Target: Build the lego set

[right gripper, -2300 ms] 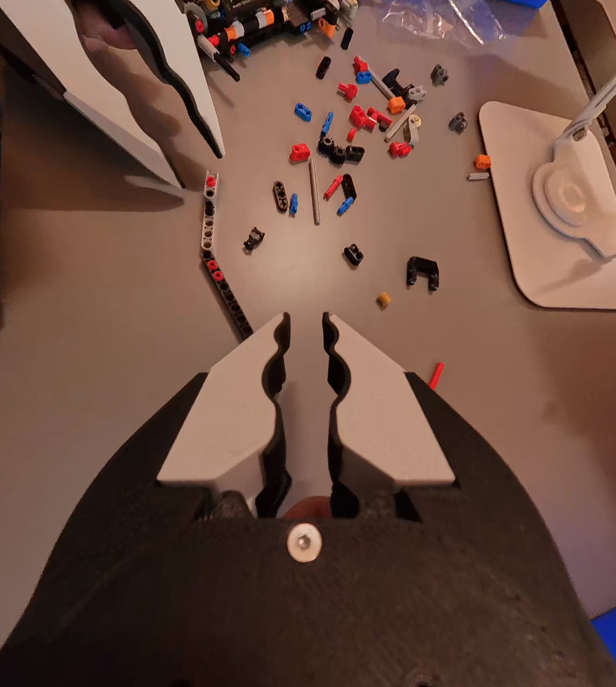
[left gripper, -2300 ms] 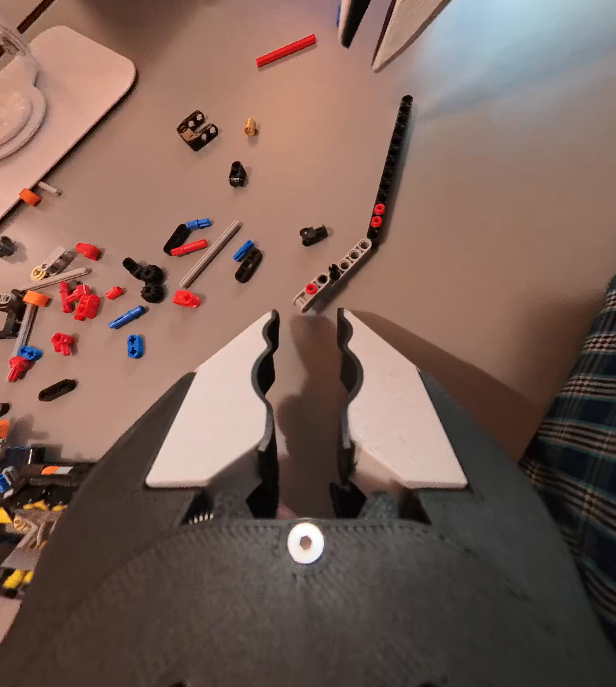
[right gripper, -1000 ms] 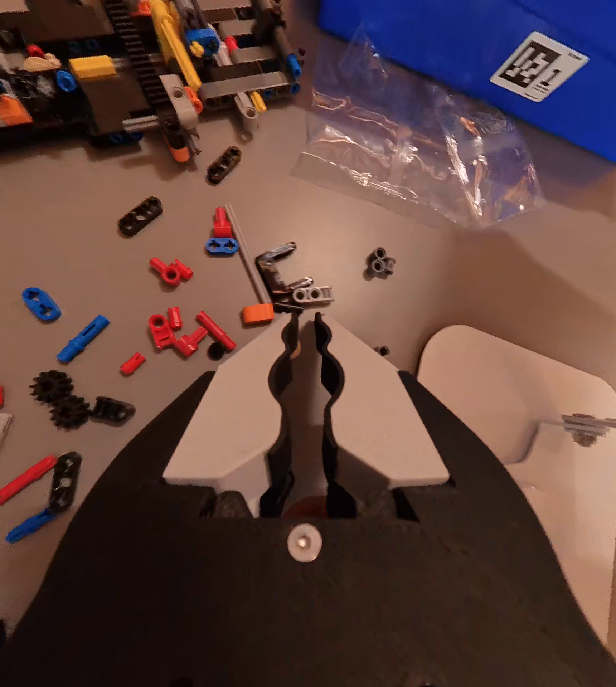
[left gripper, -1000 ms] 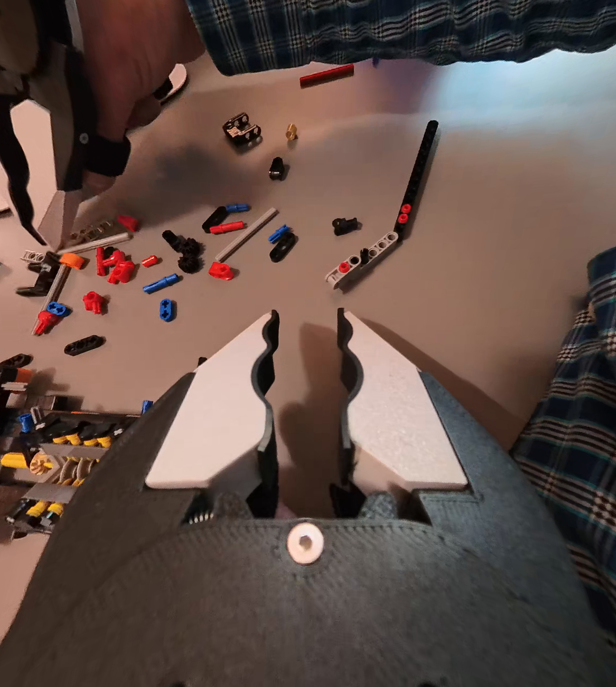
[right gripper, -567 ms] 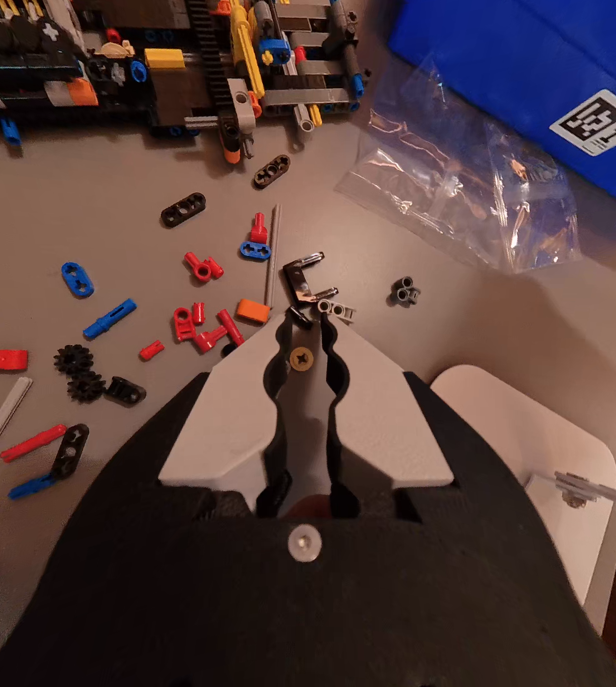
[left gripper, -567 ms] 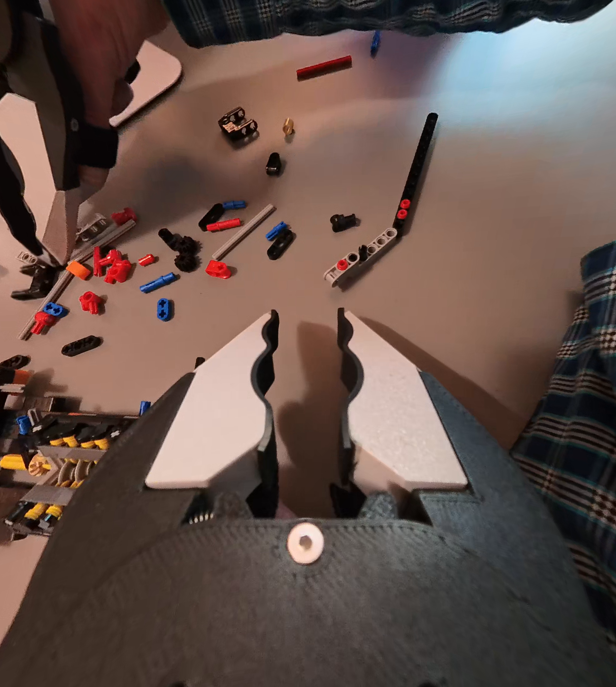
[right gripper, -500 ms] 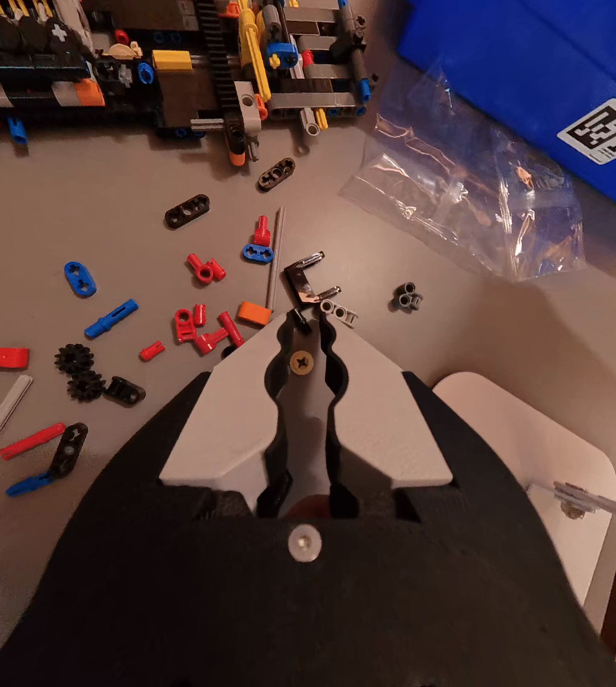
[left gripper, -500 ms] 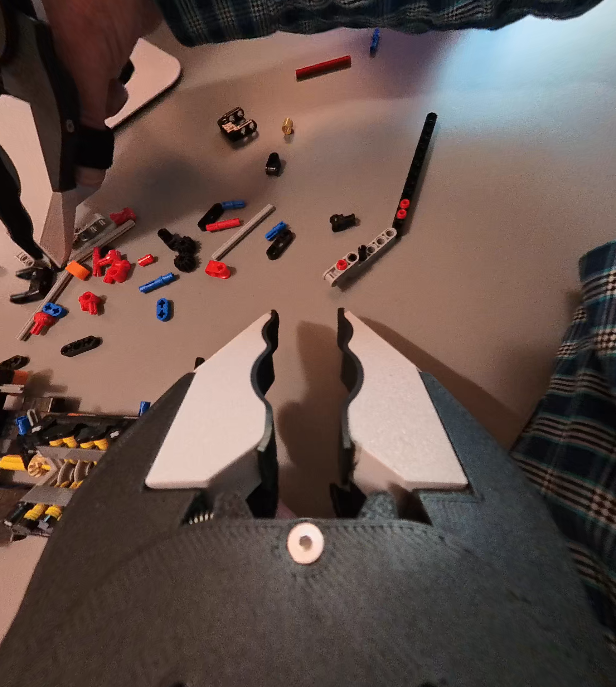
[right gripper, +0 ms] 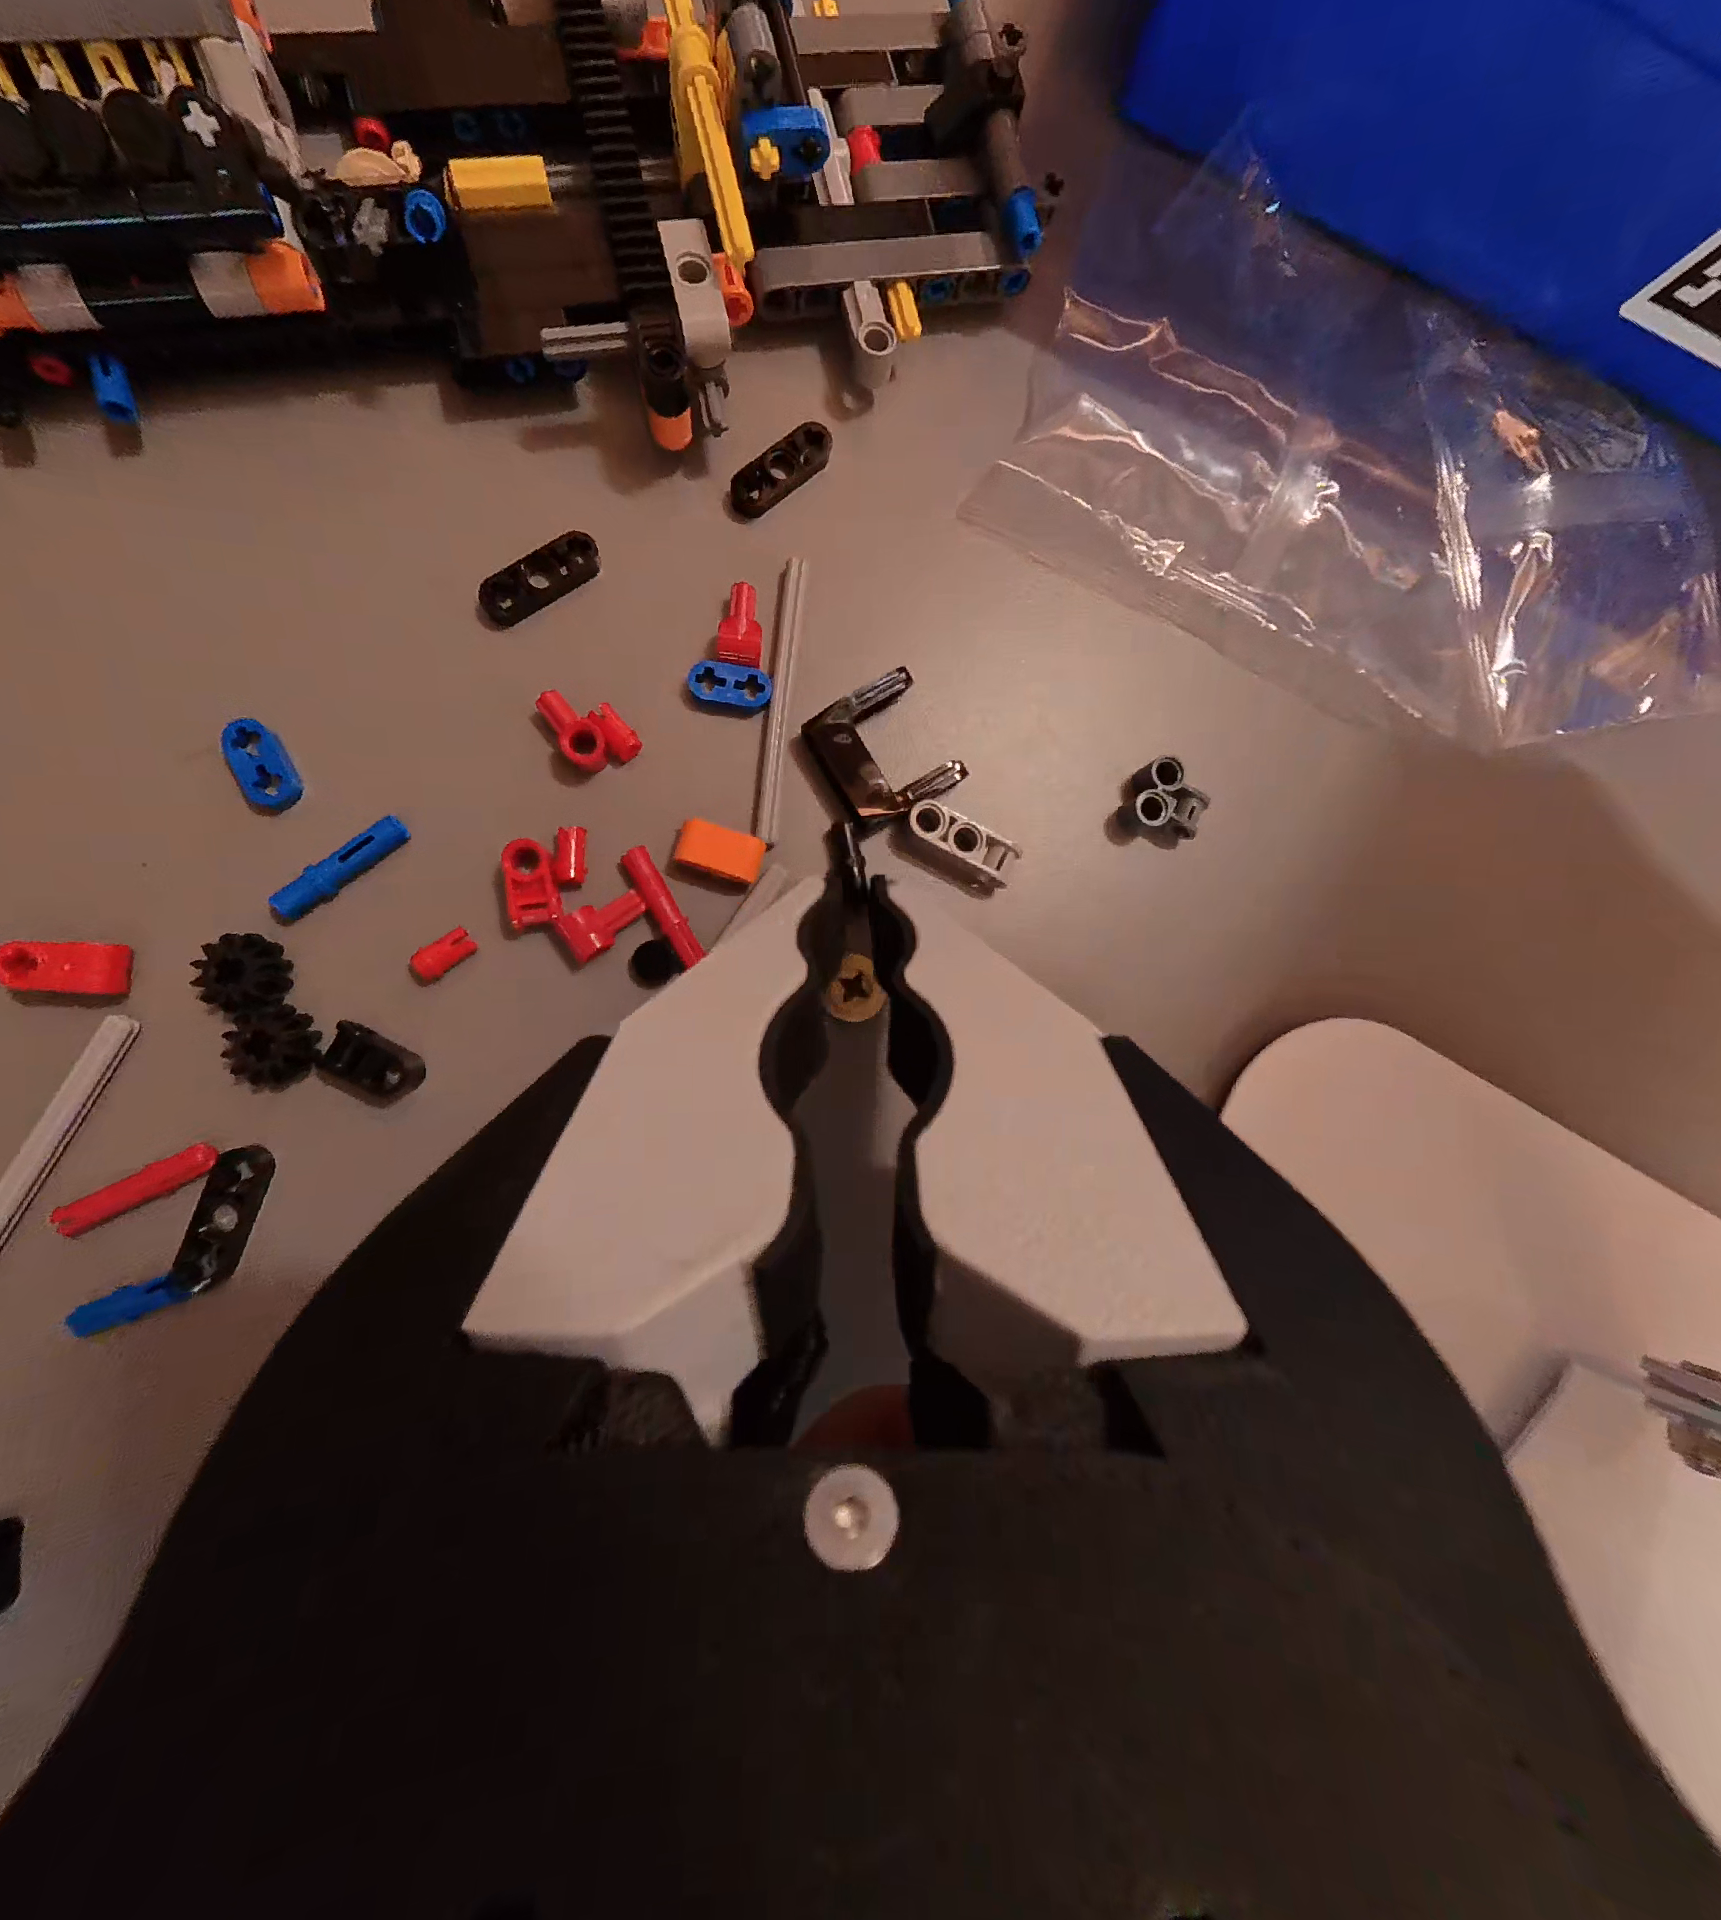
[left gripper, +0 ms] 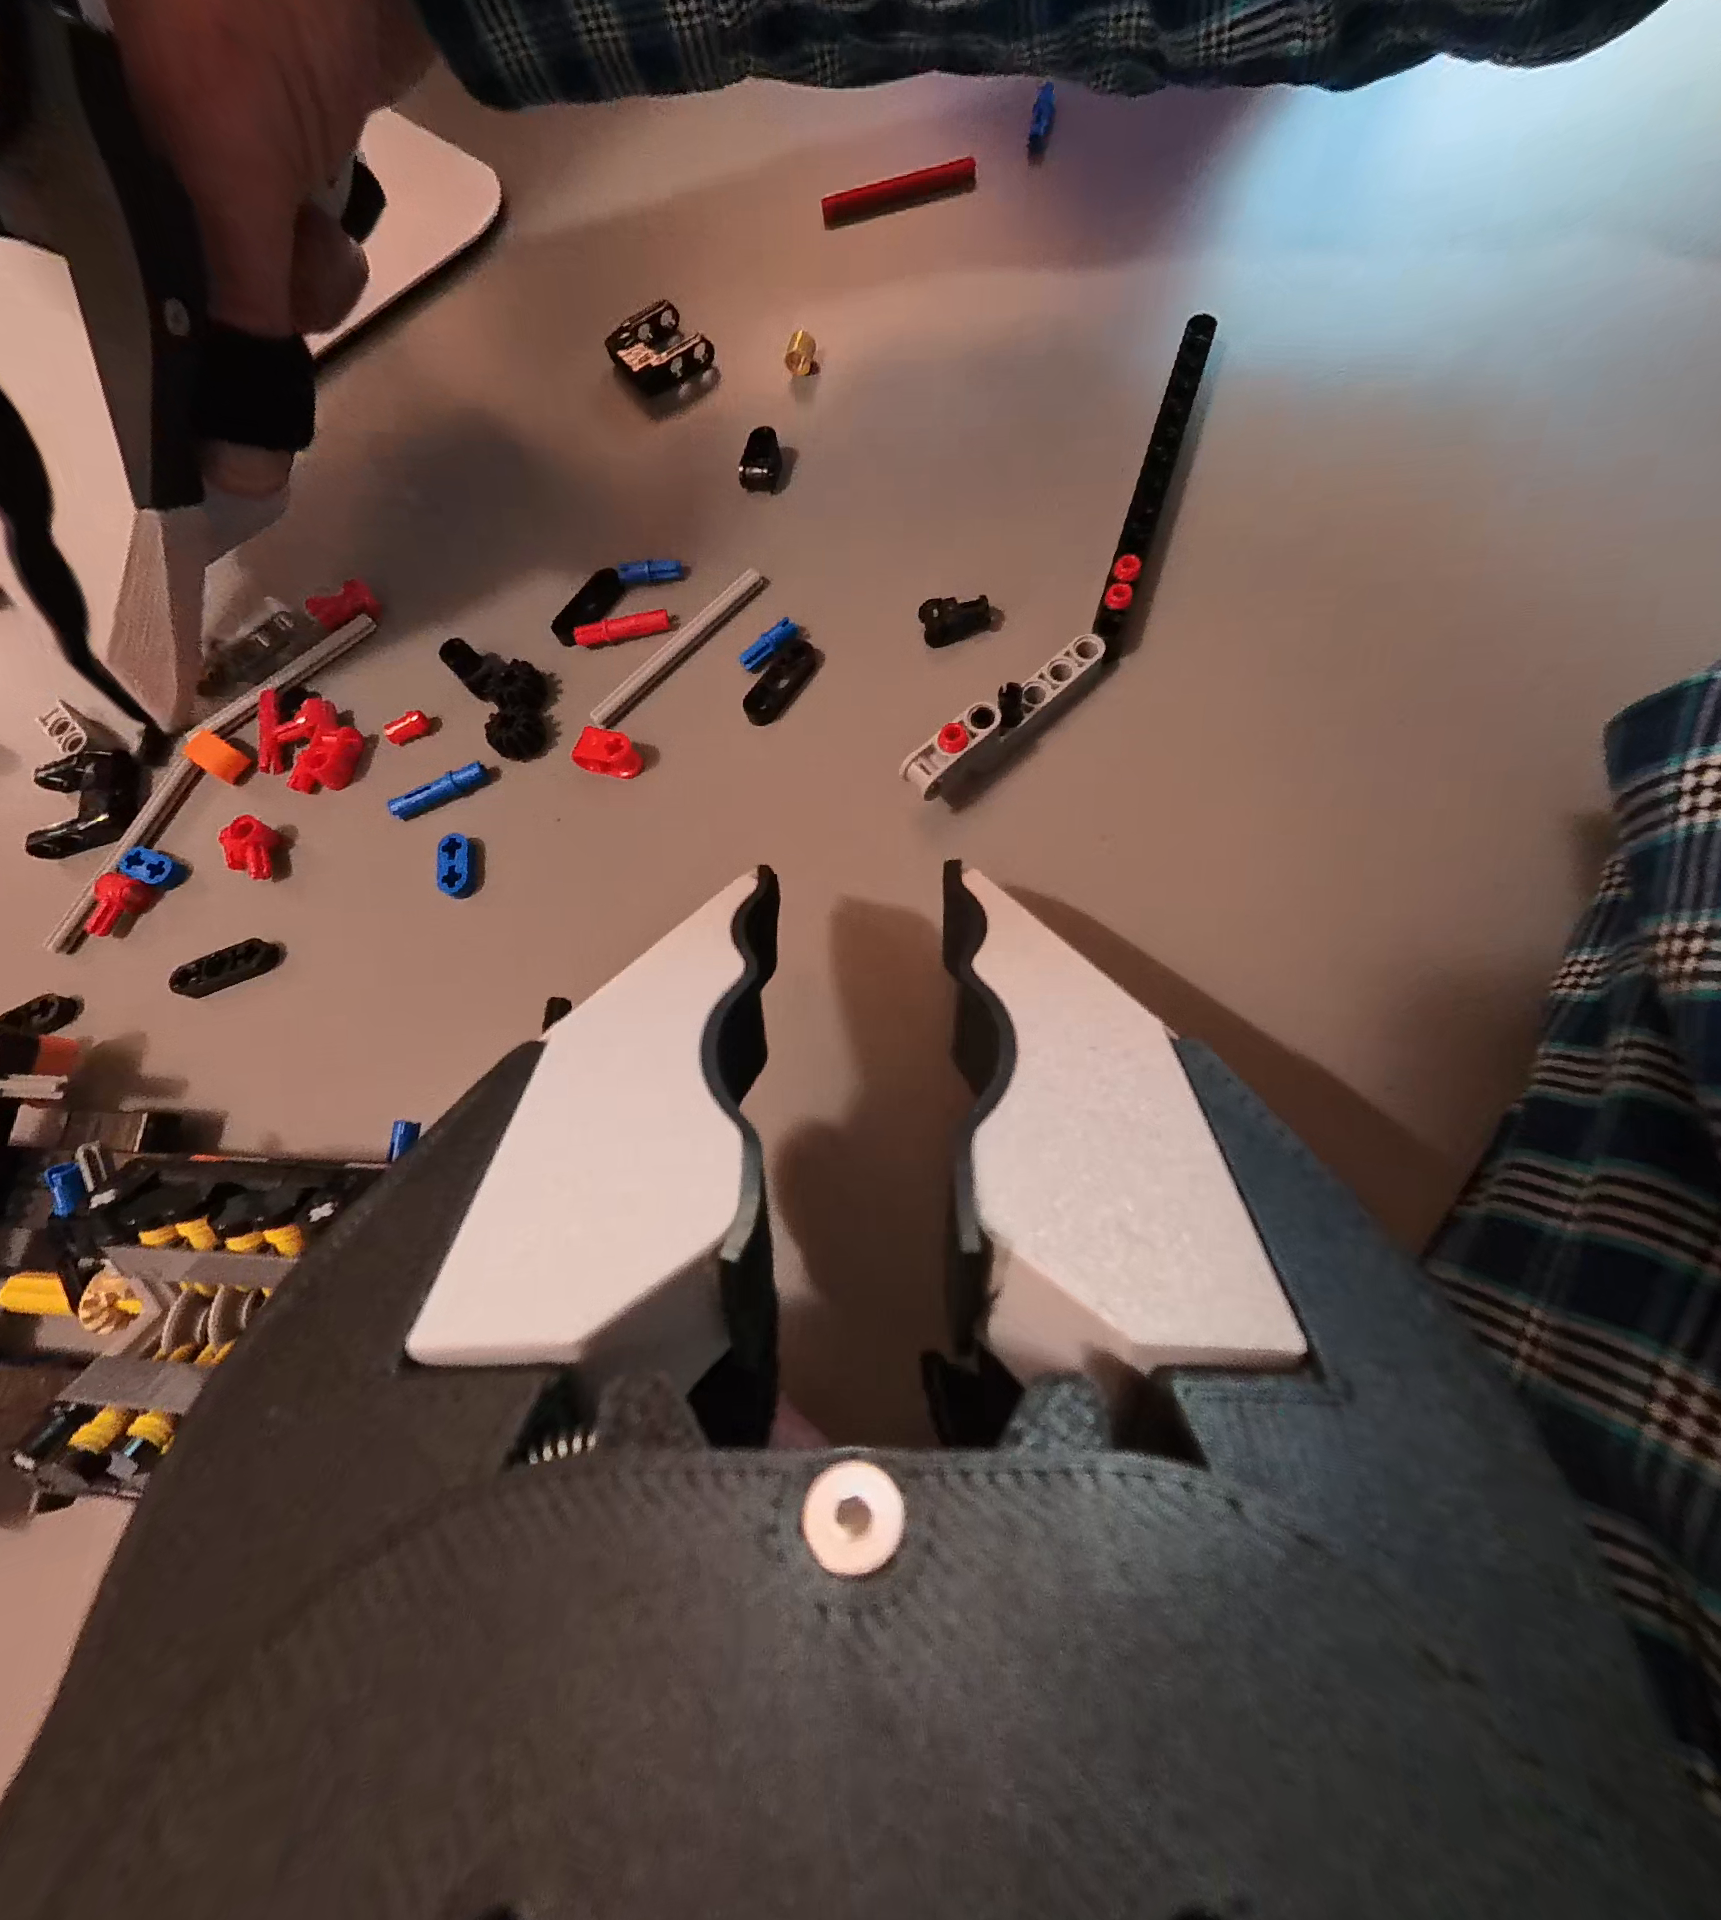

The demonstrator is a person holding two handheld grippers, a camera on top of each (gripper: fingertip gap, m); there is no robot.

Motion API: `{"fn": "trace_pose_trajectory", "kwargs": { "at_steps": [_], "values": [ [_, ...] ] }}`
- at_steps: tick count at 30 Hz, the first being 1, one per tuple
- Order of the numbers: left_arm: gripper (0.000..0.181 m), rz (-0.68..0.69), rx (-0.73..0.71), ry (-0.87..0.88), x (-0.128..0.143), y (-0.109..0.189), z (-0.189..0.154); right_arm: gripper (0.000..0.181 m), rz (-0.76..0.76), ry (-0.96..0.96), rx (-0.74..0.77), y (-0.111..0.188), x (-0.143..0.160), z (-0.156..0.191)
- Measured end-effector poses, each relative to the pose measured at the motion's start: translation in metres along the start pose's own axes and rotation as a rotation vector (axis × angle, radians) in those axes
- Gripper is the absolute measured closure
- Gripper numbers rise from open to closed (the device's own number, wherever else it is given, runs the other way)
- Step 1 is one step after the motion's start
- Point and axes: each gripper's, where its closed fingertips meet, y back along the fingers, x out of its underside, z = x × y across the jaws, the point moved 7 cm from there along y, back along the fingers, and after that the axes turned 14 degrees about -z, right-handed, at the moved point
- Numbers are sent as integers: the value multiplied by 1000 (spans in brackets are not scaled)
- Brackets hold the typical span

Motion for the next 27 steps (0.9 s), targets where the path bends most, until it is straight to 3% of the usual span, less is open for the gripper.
{"fn": "trace_pose_trajectory", "kwargs": {
  "at_steps": [8,13,21,27],
  "values": [
    [151,5,-1,-5,1,0,0,180,-27,-4,31,2,2,4],
    [150,3,-13,-17,1,0,2,180,-36,12,100,23,-5,22],
    [149,-124,-140,-86,-22,11,20,180,-131,-91,153,83,-33,100],
    [147,-184,-175,-292,-41,6,14,180,-290,-301,105,99,-38,156]
  ]
}}
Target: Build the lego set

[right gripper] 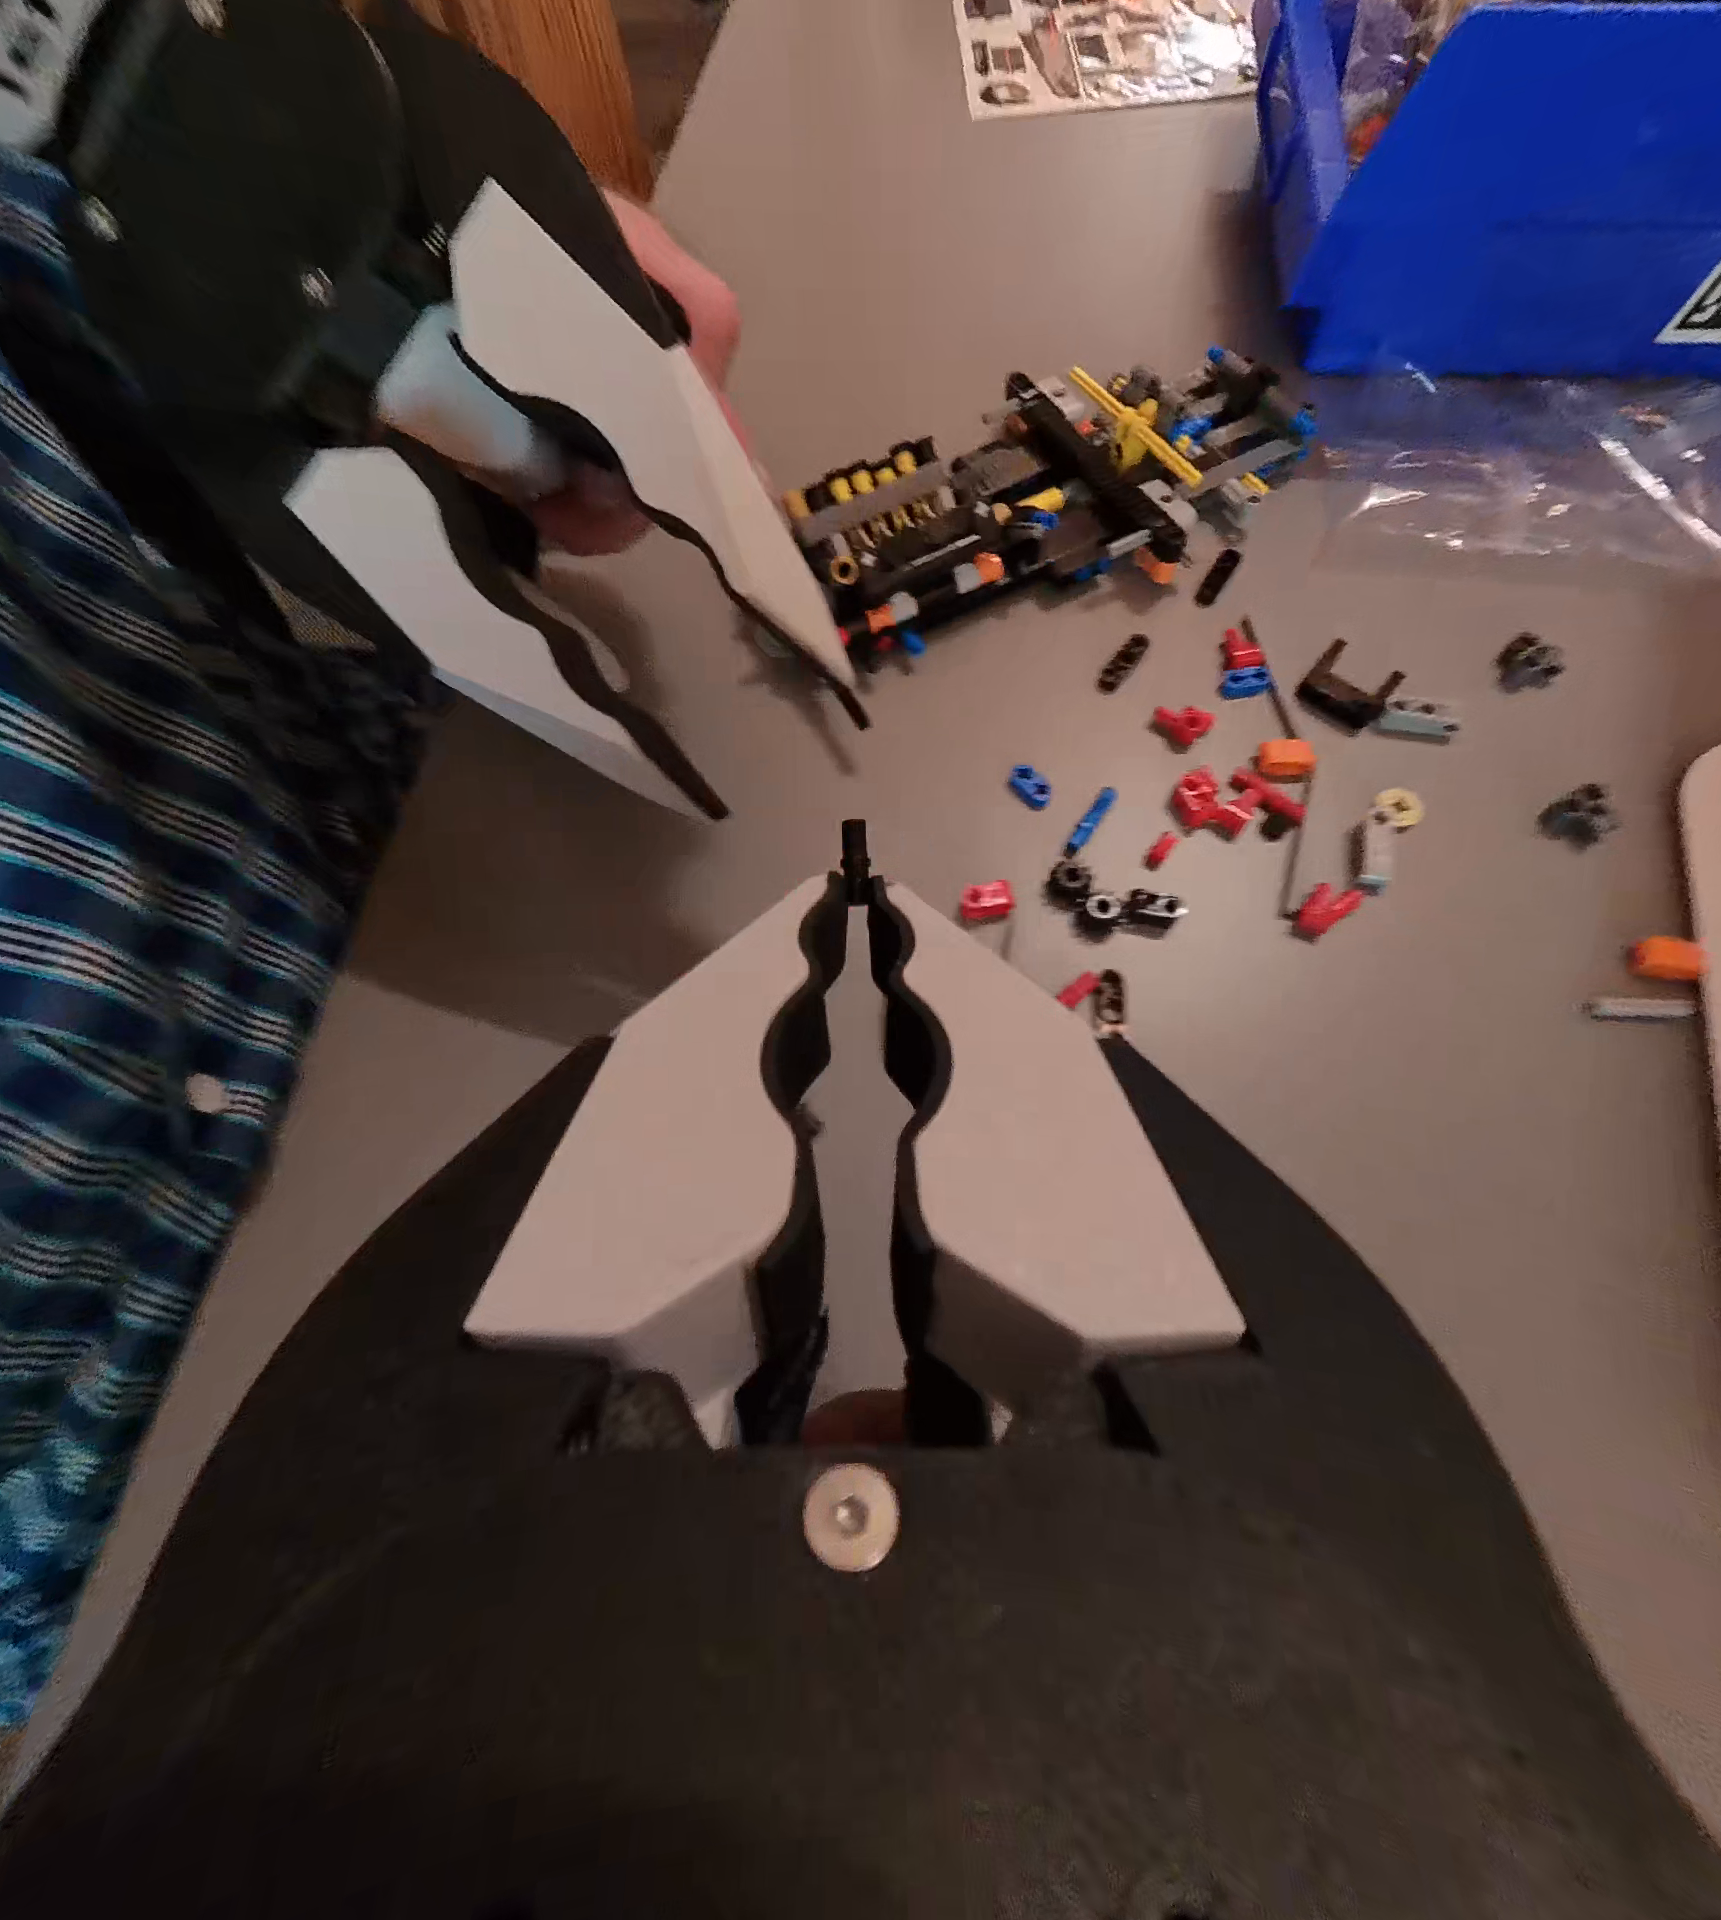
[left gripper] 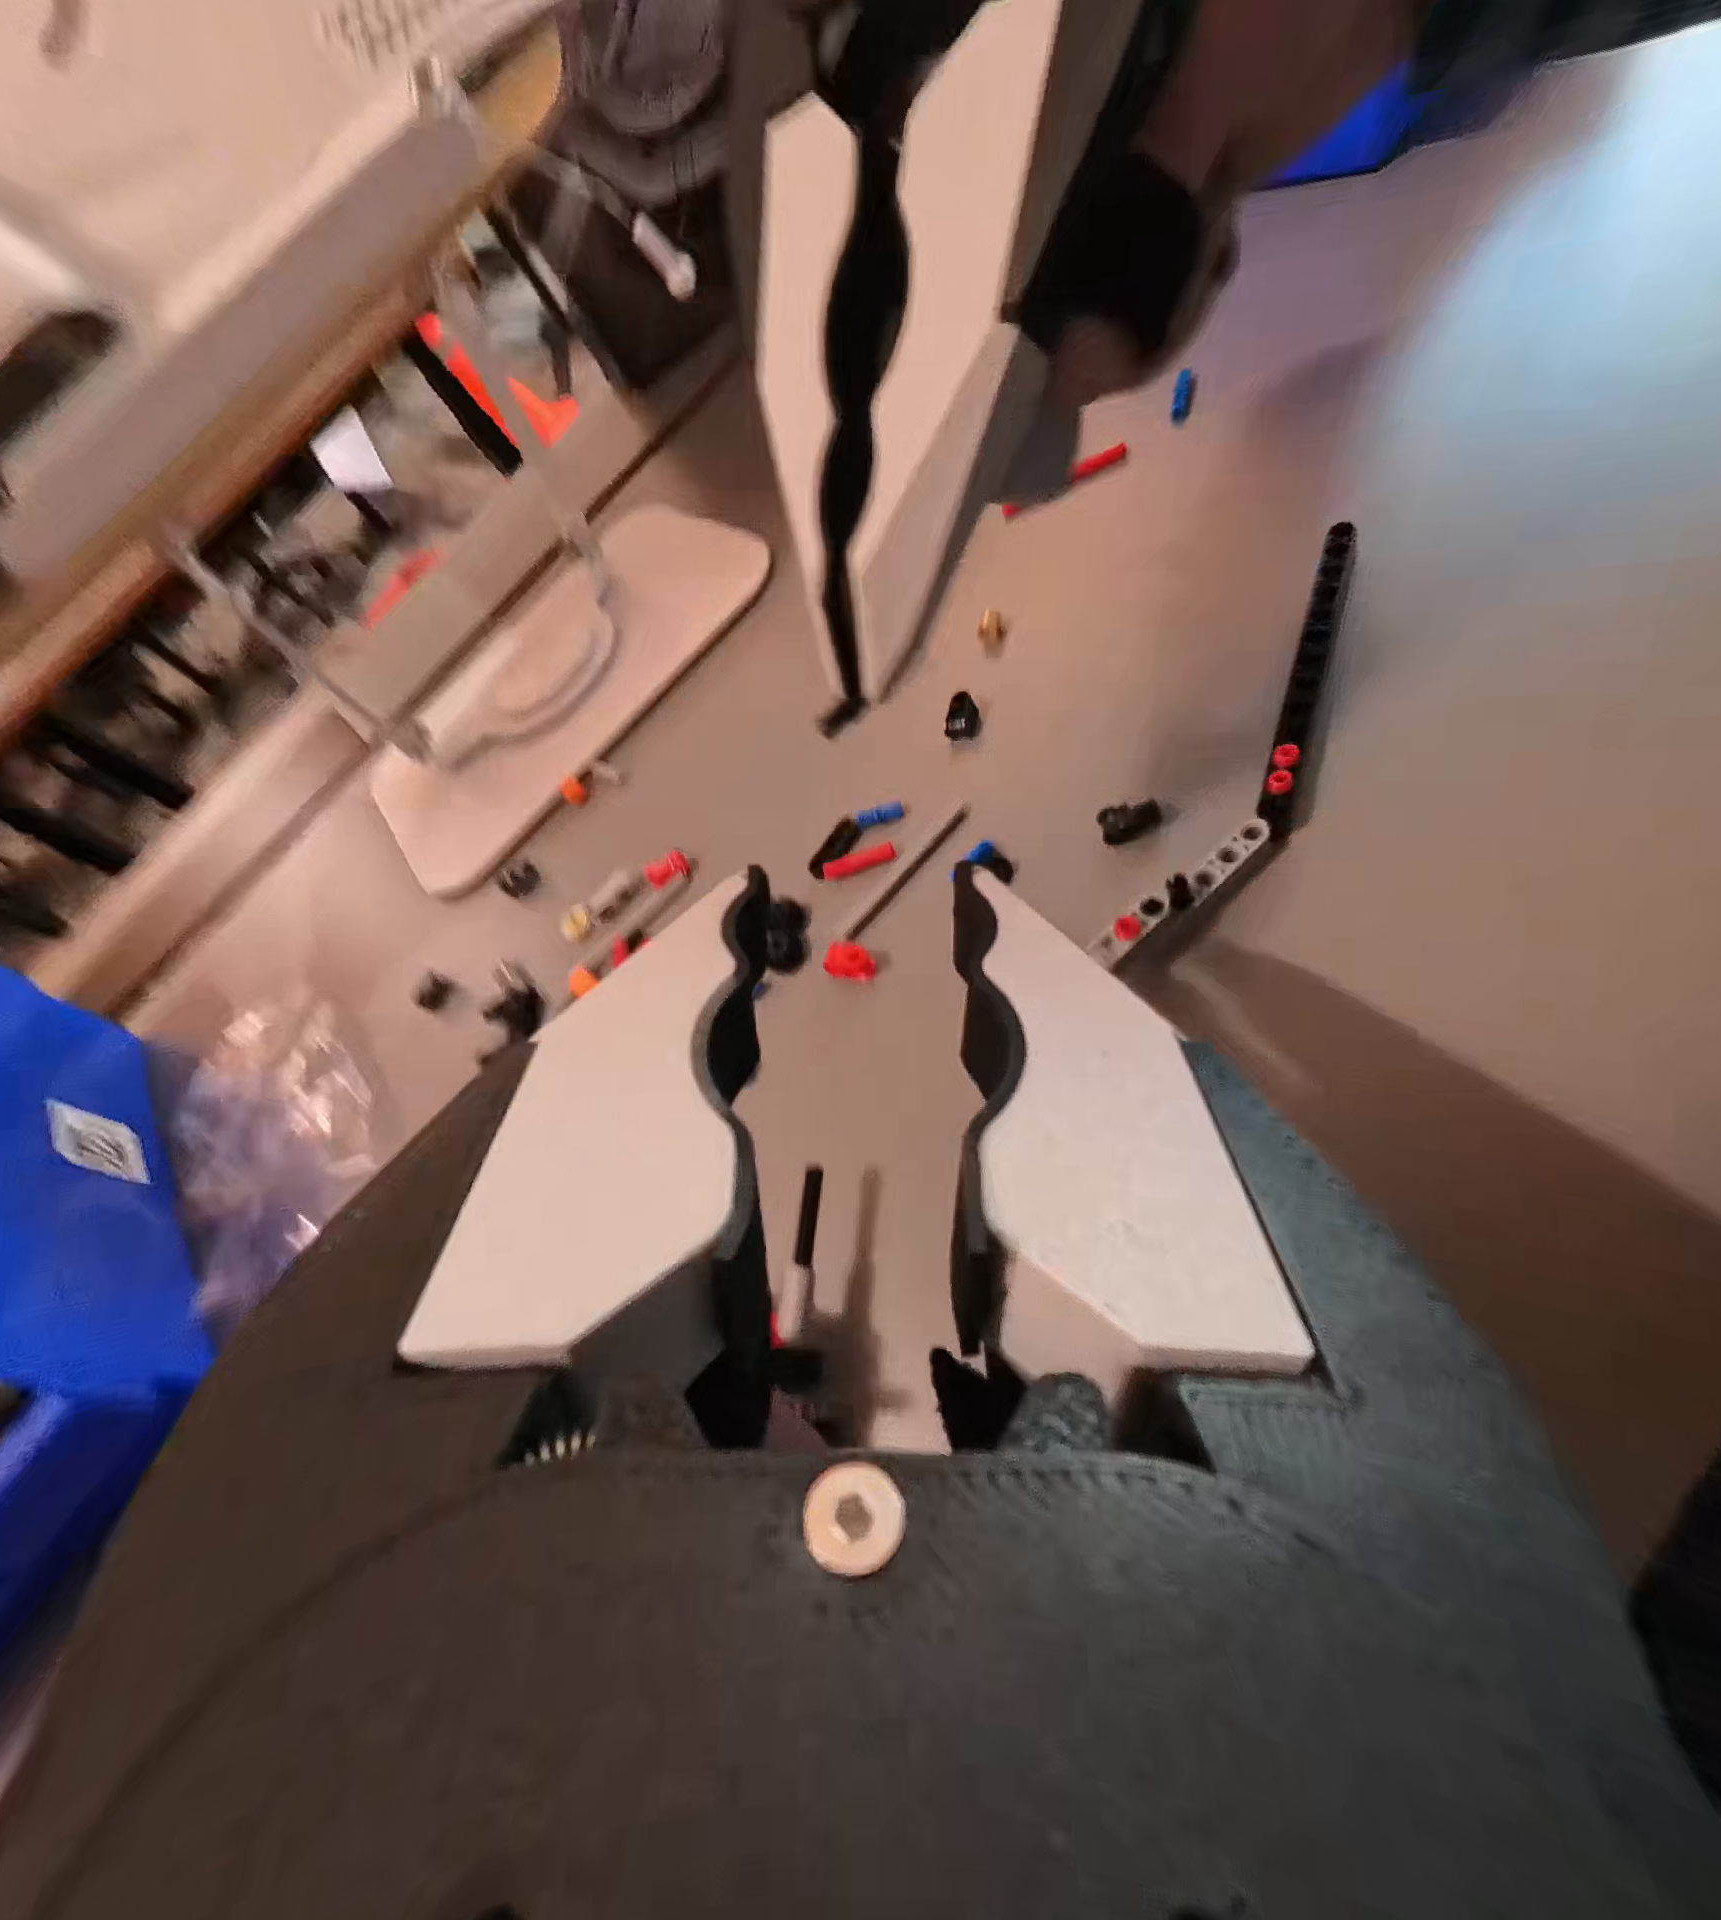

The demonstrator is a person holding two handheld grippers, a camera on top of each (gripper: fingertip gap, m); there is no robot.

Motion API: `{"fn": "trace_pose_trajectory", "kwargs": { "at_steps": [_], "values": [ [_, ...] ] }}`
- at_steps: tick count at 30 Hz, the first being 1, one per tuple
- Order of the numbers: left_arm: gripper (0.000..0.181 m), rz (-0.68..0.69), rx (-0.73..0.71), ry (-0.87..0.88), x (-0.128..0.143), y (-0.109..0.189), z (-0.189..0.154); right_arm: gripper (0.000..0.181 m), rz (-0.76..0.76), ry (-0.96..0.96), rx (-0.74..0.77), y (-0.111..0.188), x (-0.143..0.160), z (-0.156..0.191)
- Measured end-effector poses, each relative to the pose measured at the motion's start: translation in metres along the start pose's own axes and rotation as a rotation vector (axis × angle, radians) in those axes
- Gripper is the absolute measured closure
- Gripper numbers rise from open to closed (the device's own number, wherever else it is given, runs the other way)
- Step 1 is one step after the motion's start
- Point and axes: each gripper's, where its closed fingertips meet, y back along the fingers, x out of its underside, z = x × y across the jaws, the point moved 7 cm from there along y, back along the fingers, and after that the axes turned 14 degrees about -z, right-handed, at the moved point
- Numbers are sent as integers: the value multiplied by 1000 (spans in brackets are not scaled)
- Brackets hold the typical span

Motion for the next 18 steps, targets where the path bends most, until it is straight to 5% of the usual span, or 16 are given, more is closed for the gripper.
{"fn": "trace_pose_trajectory", "kwargs": {
  "at_steps": [12,18],
  "values": [
    [161,-75,38,-362,-20,-18,-27,179,-44,-166,-68,5,14,26],
    [174,-76,47,-402,-20,-23,-32,180,-78,-207,-70,11,14,24]
  ]
}}
